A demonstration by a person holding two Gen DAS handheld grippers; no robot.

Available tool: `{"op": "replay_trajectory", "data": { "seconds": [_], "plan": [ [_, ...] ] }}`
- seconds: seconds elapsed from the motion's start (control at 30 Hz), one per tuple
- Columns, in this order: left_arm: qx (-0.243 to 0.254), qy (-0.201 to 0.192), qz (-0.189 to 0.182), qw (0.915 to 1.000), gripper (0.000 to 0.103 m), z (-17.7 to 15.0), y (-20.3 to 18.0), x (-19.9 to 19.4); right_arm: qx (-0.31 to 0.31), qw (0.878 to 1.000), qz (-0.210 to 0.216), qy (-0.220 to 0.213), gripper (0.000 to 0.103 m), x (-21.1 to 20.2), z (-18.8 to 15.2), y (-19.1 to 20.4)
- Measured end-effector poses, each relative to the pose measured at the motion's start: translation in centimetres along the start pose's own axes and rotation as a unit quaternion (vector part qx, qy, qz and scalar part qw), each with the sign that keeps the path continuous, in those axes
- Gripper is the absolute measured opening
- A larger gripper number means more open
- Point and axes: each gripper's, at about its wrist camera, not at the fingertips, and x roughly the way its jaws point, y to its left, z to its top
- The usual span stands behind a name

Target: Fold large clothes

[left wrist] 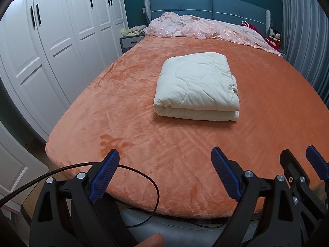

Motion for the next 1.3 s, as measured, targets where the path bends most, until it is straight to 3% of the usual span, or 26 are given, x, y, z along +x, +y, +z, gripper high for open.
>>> {"op": "replay_trajectory", "data": {
  "seconds": [1.3],
  "plan": [
    [0.002,-0.007,0.005,1.0000,0.086,-0.15,-0.10,-0.25,0.000,1.000,-0.001,0.001,0.056,-0.02,-0.17,-0.32]
  ]
}}
